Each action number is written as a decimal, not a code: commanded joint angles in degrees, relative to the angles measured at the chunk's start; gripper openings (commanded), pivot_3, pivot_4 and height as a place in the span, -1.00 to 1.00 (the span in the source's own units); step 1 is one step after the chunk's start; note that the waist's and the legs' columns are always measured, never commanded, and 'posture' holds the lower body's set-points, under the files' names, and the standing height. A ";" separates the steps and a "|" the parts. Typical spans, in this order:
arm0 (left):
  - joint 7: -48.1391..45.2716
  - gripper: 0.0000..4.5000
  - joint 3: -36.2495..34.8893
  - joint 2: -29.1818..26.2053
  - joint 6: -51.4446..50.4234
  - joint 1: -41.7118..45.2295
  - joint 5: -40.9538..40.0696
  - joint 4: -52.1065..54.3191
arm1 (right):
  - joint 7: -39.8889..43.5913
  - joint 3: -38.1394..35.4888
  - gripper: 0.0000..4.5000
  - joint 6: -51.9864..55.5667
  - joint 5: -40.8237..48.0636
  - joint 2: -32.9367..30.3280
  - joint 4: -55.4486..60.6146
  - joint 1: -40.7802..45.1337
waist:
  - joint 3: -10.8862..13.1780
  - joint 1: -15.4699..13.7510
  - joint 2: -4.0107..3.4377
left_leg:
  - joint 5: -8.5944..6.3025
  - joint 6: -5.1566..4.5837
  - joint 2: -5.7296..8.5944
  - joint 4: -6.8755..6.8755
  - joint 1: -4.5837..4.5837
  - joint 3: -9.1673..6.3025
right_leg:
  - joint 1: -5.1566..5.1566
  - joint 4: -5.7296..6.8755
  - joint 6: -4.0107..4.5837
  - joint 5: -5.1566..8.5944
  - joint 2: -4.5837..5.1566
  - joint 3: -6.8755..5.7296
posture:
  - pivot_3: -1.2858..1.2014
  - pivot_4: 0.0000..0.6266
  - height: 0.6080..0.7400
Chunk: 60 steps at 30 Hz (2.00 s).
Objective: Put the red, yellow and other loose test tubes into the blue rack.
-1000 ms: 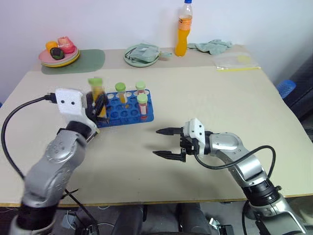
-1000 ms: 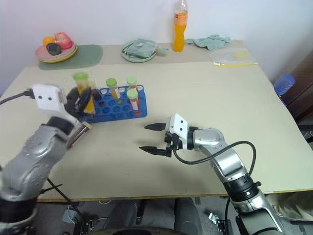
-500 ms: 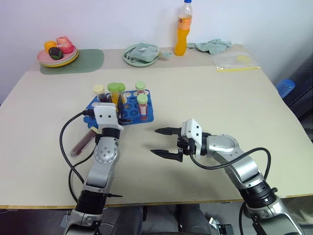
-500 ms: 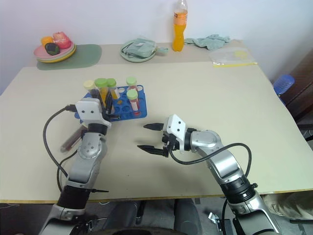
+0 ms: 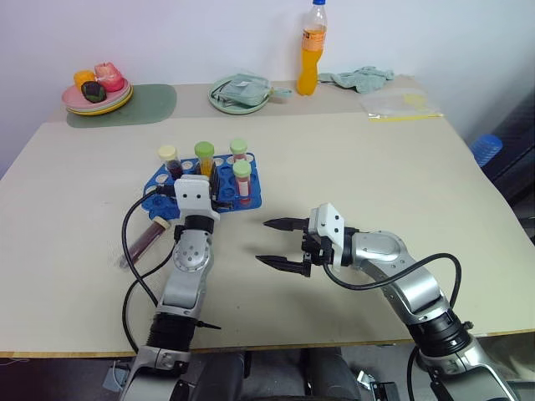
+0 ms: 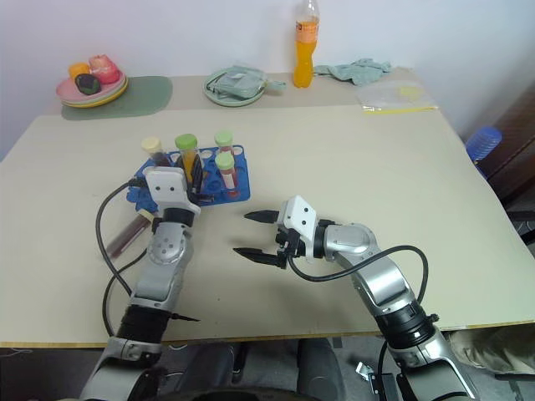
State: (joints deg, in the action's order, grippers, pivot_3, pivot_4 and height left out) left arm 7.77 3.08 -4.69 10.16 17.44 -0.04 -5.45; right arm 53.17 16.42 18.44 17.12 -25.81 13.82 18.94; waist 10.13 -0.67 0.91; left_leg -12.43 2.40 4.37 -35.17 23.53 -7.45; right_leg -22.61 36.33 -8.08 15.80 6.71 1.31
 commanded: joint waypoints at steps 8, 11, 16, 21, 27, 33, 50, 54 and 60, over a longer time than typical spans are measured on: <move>-4.25 0.40 -2.21 1.35 1.05 -1.62 -1.80 2.54 | -0.48 -0.43 0.62 0.51 0.72 0.60 2.77 0.61 | 0.00 0.06 0.00 | 0.00 0.00 0.00 -0.03 -0.01 -0.02 | 0.02 0.01 -0.01 -0.01 0.00 -0.01 | 0.03 -0.52 1.00; -4.50 0.98 -4.62 1.68 0.08 -3.13 -4.55 8.12 | -0.63 -0.47 0.62 0.64 0.84 0.71 2.90 0.68 | 0.00 0.15 0.00 | 0.00 0.00 -0.01 -0.01 0.00 -0.03 | -0.01 0.03 -0.01 -0.01 -0.02 -0.01 | 0.03 -0.52 1.00; -5.07 0.98 -10.84 -1.25 -9.41 -3.72 -12.05 21.91 | -0.77 -0.54 0.62 1.21 1.28 1.01 3.19 0.71 | 0.00 0.18 -0.01 | 0.00 0.00 -0.03 -0.01 0.00 -0.05 | -0.02 0.03 0.00 0.00 -0.03 0.00 | 0.03 -0.52 1.00; -8.79 0.98 -19.44 -12.11 -31.23 -1.70 -30.74 33.90 | -0.06 -0.50 0.62 1.42 1.72 1.27 2.70 1.08 | 0.00 0.43 -0.01 | 0.00 0.00 -0.05 0.00 -0.01 -0.08 | -0.03 0.06 0.00 0.00 -0.04 0.00 | 0.03 -0.52 1.00; -14.79 0.98 -25.67 -37.03 -59.61 -6.09 -38.40 36.86 | 1.09 -0.03 0.62 0.98 1.69 1.78 1.69 2.02 | 0.03 1.57 -0.01 | 0.00 -0.01 -0.04 0.02 -0.04 -0.18 | -0.04 0.17 0.02 0.02 -0.09 0.01 | 0.03 -0.52 1.00; -24.49 0.98 -29.10 -53.56 -88.23 -7.06 -50.92 32.63 | 1.79 0.04 0.62 0.80 1.59 1.96 1.20 2.36 | 0.11 1.77 -0.04 | -0.01 0.00 -0.16 0.09 -0.07 -0.19 | -0.17 0.34 0.11 0.07 -0.20 0.09 | 0.03 -0.52 1.00; -37.60 0.88 4.01 -59.52 -88.27 11.82 -35.21 10.89 | 0.86 0.31 0.62 1.73 1.24 2.33 2.48 1.50 | 0.14 1.61 -0.03 | 0.06 0.13 -0.14 0.15 -0.02 -0.11 | -0.40 0.60 0.17 0.12 -0.13 0.13 | 0.03 -0.52 1.00; -40.14 0.16 6.14 -59.72 -87.14 12.39 -32.64 10.08 | 0.42 0.31 0.62 1.93 1.29 2.19 3.00 1.14 | 0.13 1.81 -0.03 | 0.06 0.13 -0.15 0.15 -0.01 -0.10 | -0.46 0.66 0.19 0.13 -0.13 0.15 | 0.03 -0.52 1.00; -48.38 -0.65 3.70 -65.35 -81.32 5.29 -32.68 16.88 | 0.42 0.28 0.62 1.86 1.29 1.92 2.89 1.18 | 0.14 1.90 -0.03 | 0.06 0.12 -0.19 0.16 -0.01 -0.04 | -0.54 0.73 0.21 0.14 -0.10 0.17 | 0.03 -0.52 1.00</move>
State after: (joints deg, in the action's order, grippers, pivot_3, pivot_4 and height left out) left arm -37.50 9.53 -67.56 -73.24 24.36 -32.62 8.08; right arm 53.52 16.84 20.78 18.13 -23.87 14.39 19.97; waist 10.27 1.24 0.87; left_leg -12.37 2.53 4.18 -35.00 23.53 -7.49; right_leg -23.16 37.07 -7.87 15.94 6.62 1.48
